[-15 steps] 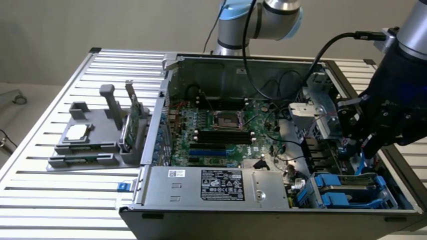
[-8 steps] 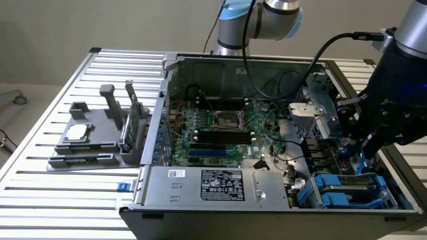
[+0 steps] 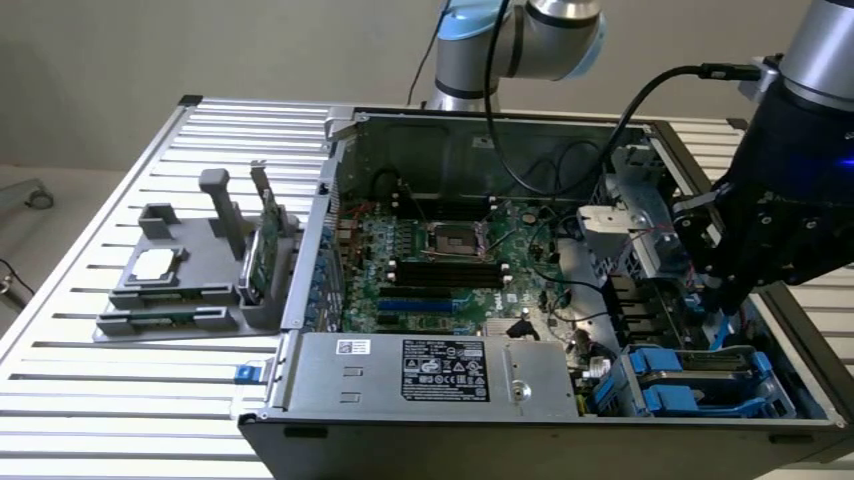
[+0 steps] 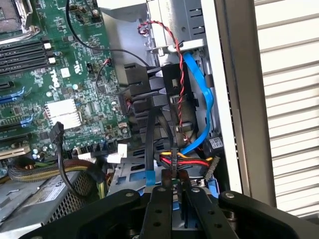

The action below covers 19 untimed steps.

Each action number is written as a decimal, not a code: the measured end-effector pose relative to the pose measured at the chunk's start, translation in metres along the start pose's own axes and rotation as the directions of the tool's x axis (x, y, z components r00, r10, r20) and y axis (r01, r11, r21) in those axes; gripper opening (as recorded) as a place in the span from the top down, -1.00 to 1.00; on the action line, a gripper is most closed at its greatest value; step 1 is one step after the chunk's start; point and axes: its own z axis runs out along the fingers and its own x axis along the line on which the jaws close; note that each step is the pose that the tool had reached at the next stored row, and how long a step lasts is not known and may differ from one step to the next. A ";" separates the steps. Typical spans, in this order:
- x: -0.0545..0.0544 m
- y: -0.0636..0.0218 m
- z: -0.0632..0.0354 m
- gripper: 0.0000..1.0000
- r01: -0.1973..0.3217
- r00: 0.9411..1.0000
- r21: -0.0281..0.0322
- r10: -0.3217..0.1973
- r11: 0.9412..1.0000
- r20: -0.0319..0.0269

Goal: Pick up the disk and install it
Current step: 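Insert the first disk wire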

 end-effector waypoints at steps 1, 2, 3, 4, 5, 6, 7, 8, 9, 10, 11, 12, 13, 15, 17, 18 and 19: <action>0.000 0.0006 0.0000 0.66 0.000 1.000 0.004 0.000 1.000 0.002; 0.000 0.0011 0.0001 0.66 -0.001 1.000 0.007 0.001 1.000 0.003; 0.000 0.0016 0.0002 0.66 -0.001 1.000 0.010 0.001 1.000 0.004; 0.000 0.0020 0.0003 0.66 -0.002 1.000 0.013 0.002 1.000 0.005; 0.001 0.0025 0.0004 0.66 -0.003 1.000 0.015 0.003 1.000 0.006; 0.001 0.0027 0.0004 0.66 -0.005 1.000 0.017 0.005 1.000 0.007; 0.002 0.0026 0.0003 0.66 -0.007 1.000 0.018 0.006 1.000 0.007; 0.003 0.0024 0.0002 0.66 -0.008 1.000 0.018 0.008 1.000 0.008; 0.005 0.0020 0.0001 0.66 -0.009 1.000 0.019 0.009 1.000 0.008; 0.007 0.0015 -0.0001 0.66 -0.010 1.000 0.019 0.010 1.000 0.009; 0.009 0.0010 -0.0002 0.66 -0.011 1.000 0.019 0.011 1.000 0.009; 0.011 0.0006 -0.0004 0.66 -0.012 1.000 0.019 0.012 1.000 0.009; 0.012 0.0002 -0.0006 0.66 -0.013 1.000 0.019 0.013 1.000 0.009; 0.015 -0.0006 -0.0014 0.66 -0.015 1.000 0.020 0.015 1.000 0.008; 0.017 -0.0012 -0.0030 0.66 -0.017 1.000 0.020 0.017 1.000 0.008; 0.017 -0.0014 -0.0041 0.66 -0.018 1.000 0.021 0.018 1.000 0.009; 0.018 -0.0016 -0.0051 0.66 -0.019 1.000 0.022 0.019 1.000 0.009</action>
